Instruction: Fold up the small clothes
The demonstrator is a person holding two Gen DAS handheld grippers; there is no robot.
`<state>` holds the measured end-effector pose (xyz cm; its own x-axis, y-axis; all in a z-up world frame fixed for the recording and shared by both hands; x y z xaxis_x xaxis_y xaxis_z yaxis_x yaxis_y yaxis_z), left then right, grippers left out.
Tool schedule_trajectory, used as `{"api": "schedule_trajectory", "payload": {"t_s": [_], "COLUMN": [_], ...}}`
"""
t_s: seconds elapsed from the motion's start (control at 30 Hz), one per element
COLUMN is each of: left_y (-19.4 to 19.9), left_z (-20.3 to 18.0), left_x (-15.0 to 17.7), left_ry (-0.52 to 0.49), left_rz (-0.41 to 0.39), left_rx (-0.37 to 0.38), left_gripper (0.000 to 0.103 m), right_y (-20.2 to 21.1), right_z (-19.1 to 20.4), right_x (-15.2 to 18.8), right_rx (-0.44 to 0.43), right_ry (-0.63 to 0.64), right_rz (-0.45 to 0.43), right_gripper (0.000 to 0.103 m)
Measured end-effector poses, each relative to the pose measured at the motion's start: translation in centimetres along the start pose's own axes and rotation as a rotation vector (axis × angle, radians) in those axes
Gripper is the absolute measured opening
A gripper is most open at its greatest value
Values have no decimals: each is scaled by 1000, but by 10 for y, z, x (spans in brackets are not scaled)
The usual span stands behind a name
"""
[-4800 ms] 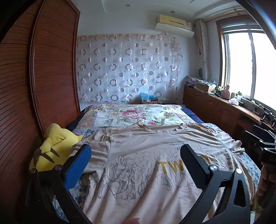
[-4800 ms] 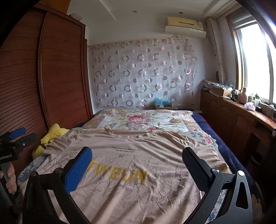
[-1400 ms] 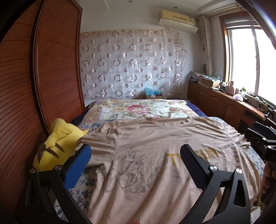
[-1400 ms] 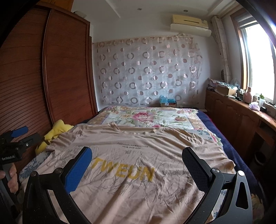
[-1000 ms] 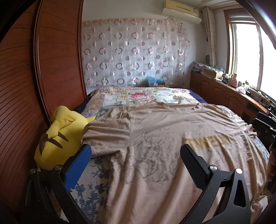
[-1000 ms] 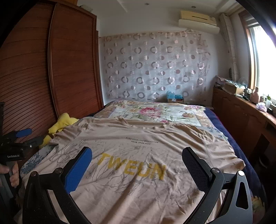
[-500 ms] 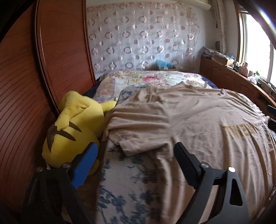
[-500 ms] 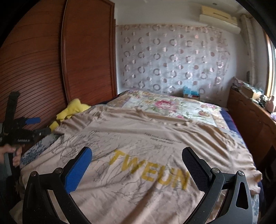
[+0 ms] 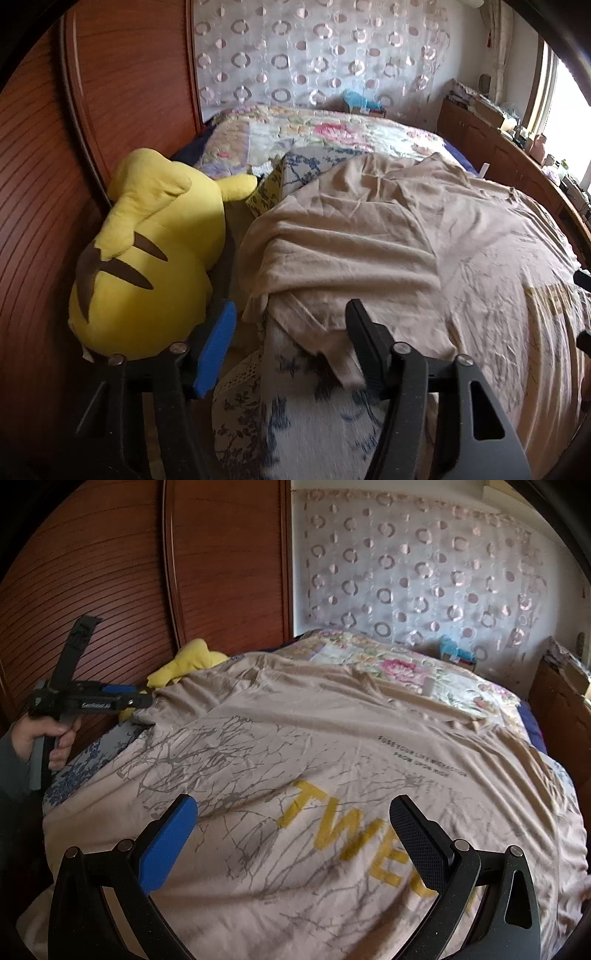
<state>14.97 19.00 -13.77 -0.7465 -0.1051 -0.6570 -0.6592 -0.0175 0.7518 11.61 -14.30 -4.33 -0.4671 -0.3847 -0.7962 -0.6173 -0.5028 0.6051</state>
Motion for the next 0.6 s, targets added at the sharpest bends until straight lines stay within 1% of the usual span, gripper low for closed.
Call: {"api": "schedule_trajectory", "payload": {"t_s": [0.07, 0.1, 0.17, 0.23, 0.27, 0.3, 0.33, 0.37, 0.4, 0.47, 0.6], "left_y": [-8, -13, -16, -19, -19, -19, -18, -18, -16, -12, 7], "left_z": [2, 4, 5, 9, 10, 10, 9, 8, 5, 2, -11], "left_x": [-5, -7, -11, -16, -17, -18, -18, -19, -19, -20, -29], "left_ry": [-9, -18, -20, -20, -20, -20, -28, -35, -52, -60, -77], "left_rz": [14, 24, 21, 21, 21, 22, 24, 24, 19, 11, -44], "left_rx": [3, -8, 5, 10, 17, 29, 44, 42, 26, 30, 39], "left_gripper": [55, 54, 52, 45, 36, 24, 20, 13, 8, 7, 6], "right_y": [-1, 1, 5, 3, 5, 6, 5, 5, 6, 3, 3], "right_z": [2, 1, 0, 1, 1, 1, 1, 1, 0, 2, 1], "right_x": [-4, -6, -8, -8, -6, -4, -1, 2, 4, 7, 6], "right_rx": [-11, -18, -28, -34, -38, -41, -41, -40, -39, -42, -40], "right_ry": [2, 3, 7, 11, 13, 17, 20, 23, 22, 18, 8], "right_rz": [0, -3, -12, -18, -19, -18, -19, -18, -15, -12, -15], "right_gripper": [103, 103, 103, 103, 103, 103, 103, 103, 103, 103, 103]}}
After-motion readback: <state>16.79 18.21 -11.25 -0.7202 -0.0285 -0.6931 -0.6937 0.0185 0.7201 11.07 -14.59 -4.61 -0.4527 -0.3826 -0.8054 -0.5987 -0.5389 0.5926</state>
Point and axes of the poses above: each gripper's, at about its wrist camera, not at the fingertips, and y roughly against the way its jaws point, z to its left, x to its underside, the point moved 4 cm from there along -y, roughly the way its jaws point, and after that the axes turned 2 degrees about -z, right-handed, at the moved point
